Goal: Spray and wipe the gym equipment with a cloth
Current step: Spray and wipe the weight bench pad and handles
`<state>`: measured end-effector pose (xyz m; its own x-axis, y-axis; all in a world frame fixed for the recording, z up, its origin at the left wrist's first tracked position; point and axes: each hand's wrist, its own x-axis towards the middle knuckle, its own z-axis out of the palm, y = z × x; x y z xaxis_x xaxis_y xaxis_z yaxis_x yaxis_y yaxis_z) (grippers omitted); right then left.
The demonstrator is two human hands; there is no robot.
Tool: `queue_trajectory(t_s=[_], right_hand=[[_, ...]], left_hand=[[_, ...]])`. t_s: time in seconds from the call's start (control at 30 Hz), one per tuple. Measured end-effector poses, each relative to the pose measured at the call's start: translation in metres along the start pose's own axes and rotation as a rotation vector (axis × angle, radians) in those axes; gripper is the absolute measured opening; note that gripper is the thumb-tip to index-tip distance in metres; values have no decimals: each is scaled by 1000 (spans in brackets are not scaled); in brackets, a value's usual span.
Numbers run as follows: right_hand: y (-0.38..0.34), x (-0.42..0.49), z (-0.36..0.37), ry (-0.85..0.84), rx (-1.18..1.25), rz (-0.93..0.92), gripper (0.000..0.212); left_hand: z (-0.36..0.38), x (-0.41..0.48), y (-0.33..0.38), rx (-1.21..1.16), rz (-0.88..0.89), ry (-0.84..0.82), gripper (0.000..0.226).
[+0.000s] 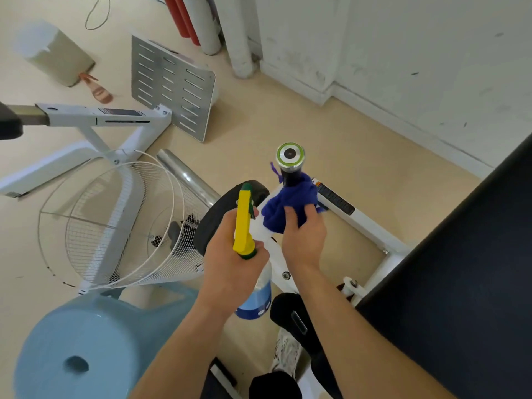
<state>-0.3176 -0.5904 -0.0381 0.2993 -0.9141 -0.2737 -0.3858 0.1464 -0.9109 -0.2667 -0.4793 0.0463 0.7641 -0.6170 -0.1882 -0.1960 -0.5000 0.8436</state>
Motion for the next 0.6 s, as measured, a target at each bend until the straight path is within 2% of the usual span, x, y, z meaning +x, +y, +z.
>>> queue_trajectory(t_s=[0.07, 0.13, 0.27, 0.37, 0.47, 0.53, 0.6], right_hand=[[-10, 3, -1, 29, 100, 94, 3], [-30, -1, -6, 85, 258, 122, 6], [-54, -17, -12, 99, 459, -3, 7], [-38, -17, -3, 88, 259, -120, 1], [-16, -2, -5, 37, 54, -67, 12], [-11, 14, -20, -23, 21, 16, 18], [-19, 25, -37, -66, 131, -2, 10]], left_hand=[[0, 3, -2, -6, -3, 25, 50], [0, 2, -3, -14, -11, 41, 52], [2, -4, -4, -6, -29, 61, 57], [3, -8, -6, -13, -25, 60, 56], [2, -11, -5, -11, -19, 25, 52], [2, -12, -4, -33, -22, -29, 49], [1, -11, -1, -68, -19, -74, 47]])
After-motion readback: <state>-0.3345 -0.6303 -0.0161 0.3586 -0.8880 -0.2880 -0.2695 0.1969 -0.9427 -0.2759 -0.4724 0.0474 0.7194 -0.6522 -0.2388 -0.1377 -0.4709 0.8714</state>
